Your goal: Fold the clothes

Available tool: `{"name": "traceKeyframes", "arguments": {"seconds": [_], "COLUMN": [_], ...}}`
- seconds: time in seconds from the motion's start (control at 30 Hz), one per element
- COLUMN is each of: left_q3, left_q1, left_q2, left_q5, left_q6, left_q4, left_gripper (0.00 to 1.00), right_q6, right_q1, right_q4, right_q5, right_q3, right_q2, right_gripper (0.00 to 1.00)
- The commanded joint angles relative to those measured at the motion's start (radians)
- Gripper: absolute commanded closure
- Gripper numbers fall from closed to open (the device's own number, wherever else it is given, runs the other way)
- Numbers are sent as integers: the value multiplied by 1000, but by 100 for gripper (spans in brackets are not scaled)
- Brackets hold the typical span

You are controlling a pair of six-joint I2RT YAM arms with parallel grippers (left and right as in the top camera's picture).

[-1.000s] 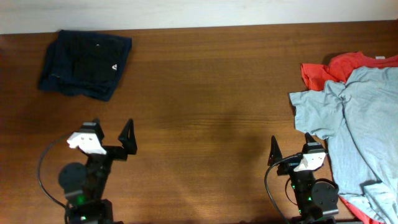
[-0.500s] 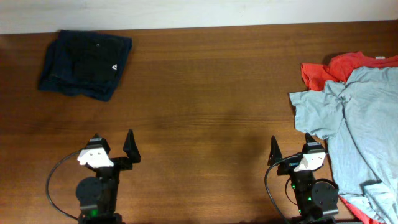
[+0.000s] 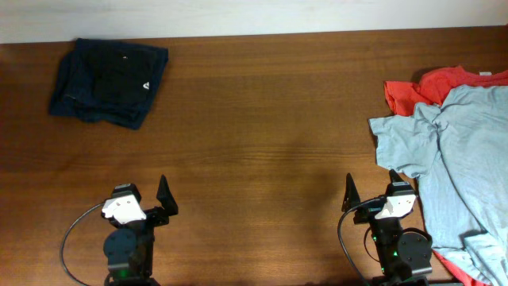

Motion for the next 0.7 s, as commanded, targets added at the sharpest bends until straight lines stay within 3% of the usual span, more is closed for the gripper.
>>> {"name": "traceKeyframes", "arguments": {"seconds": [0.0,0.07,0.53,0.67], "left_q3": [-7,-7,-7,-7], "left_q1": [-6,-6,-96,-102], "left_q2": [-66,-109,-274,-274], "left_q5": [-31,-31,-30,-22], "left_q6": [1,2,179,181], "left_q4": [-61,-115,-113,-115], "left_gripper": [1,1,1,1], "right_q6": [1,1,1,1], "right_q1": [-7,-7,-7,-7], "right_q4": [-8,-8,-8,-8], "right_q5": [16,16,16,16], "right_q3": [-5,-5,-5,-5], "right_q2": [-11,-11,-11,-11], "right_gripper": [1,1,2,1]}}
